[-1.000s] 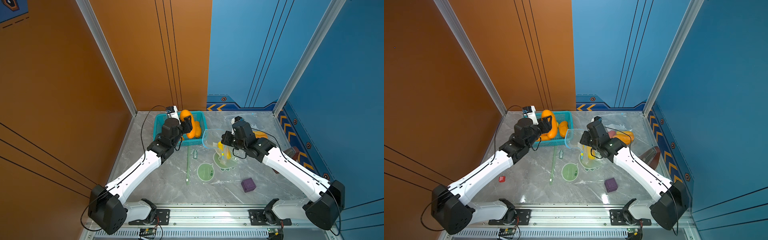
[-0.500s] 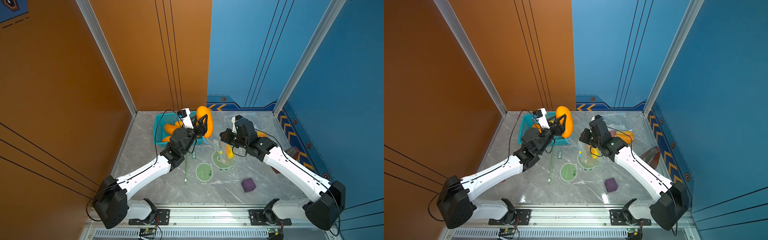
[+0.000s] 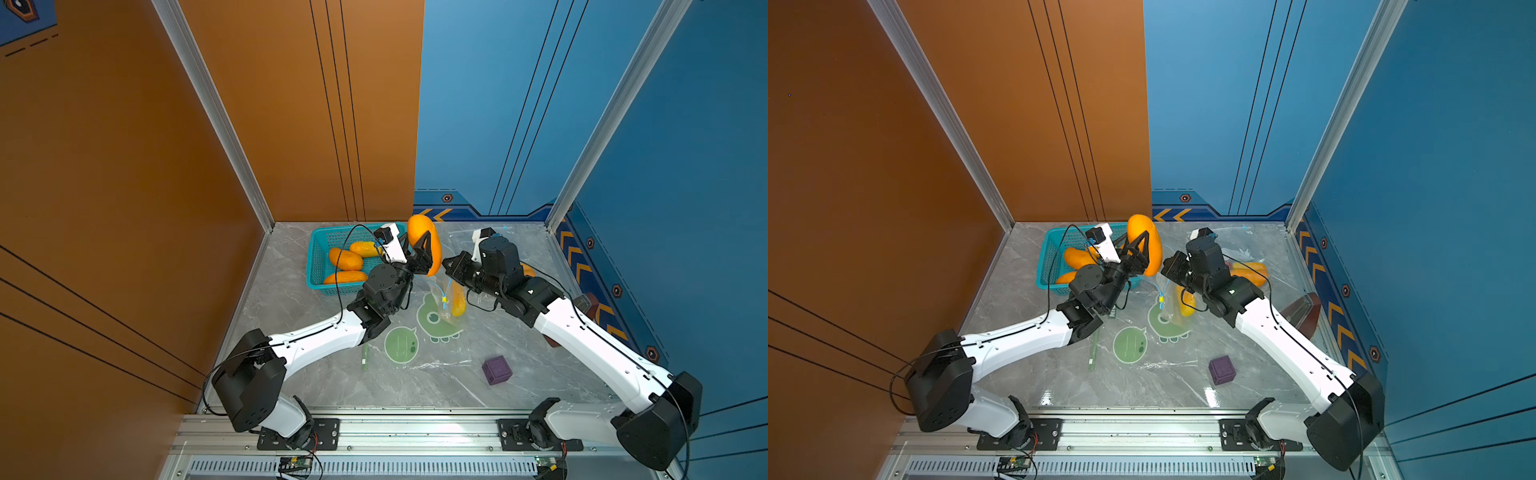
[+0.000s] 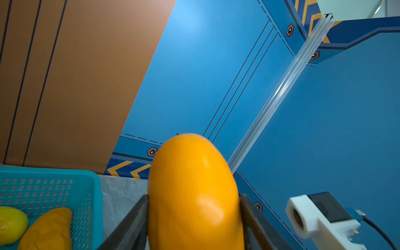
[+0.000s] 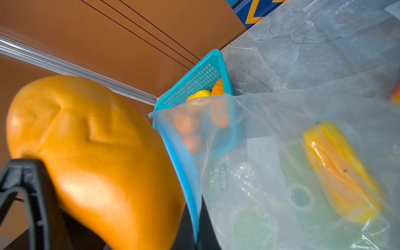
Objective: Place the mango in a zip-top bag and seal the zipper
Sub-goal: Place the mango in the zipper food storage bag.
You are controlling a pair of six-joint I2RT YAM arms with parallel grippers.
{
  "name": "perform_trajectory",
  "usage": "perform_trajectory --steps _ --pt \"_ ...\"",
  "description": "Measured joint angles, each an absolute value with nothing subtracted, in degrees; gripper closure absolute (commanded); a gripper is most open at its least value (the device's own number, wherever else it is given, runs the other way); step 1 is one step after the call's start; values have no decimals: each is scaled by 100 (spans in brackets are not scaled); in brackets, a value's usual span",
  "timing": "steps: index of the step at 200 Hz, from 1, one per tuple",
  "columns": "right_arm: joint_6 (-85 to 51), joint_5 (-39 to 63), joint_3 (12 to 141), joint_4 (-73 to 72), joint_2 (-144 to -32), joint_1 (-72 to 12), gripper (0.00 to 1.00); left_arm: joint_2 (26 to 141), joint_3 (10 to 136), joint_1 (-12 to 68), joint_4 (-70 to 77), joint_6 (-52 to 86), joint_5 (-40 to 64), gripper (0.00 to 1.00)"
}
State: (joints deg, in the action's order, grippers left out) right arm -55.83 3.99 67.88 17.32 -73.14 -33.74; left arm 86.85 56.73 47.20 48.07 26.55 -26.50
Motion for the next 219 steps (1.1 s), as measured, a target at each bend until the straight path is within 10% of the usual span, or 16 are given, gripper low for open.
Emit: perform_trajectory --steps 57,219 --pt "-5693 169 6654 1702 -7247 -3334 100 9148 5824 4919 4908 2703 -3050 100" --pt "-5682 108 6650 1688 -7247 -3260 100 8967 5271 5098 4971 3083 -2794 18"
